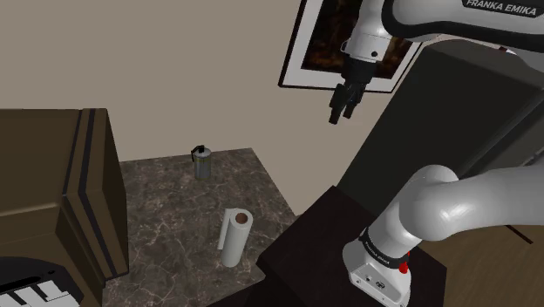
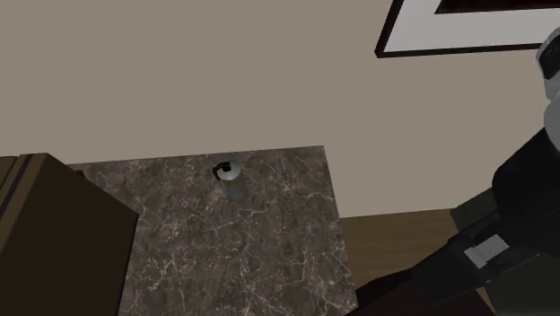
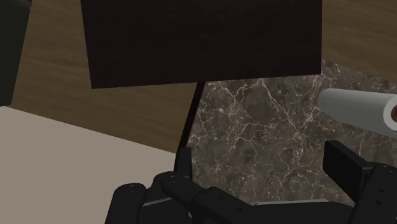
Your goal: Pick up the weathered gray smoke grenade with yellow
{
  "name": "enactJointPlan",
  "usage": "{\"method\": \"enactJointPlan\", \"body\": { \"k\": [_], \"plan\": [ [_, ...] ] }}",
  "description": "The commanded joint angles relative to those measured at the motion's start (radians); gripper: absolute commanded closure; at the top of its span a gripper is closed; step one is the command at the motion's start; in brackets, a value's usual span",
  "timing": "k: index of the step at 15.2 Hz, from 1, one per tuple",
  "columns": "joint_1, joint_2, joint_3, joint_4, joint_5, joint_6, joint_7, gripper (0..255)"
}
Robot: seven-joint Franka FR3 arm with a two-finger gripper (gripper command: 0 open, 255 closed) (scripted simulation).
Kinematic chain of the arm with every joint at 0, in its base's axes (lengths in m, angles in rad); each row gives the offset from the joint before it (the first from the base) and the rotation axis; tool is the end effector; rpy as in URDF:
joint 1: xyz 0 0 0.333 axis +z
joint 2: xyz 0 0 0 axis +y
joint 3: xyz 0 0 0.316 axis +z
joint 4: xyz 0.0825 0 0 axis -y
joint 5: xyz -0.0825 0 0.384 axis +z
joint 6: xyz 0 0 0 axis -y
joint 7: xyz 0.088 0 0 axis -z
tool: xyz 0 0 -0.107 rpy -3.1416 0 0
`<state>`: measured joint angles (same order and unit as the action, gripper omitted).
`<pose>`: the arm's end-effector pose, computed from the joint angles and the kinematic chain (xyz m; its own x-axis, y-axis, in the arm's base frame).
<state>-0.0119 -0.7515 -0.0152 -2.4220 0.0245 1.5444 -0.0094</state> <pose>0.3086 -0.0066 0.5469 0.9920 -0.0115 -0.1255 -0.0161 -0.9992 -0.0359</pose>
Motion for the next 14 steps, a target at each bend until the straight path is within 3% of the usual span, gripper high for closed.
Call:
{"method": "enactJointPlan", "body": {
  "k": [1,14],
  "plan": [
    [0.000,0.000,0.000,0.000,0.000,0.000,0.000,0],
    [0.036,0.456,0.100,0.110,0.047,0.339,0.123,0]
  ]
}}
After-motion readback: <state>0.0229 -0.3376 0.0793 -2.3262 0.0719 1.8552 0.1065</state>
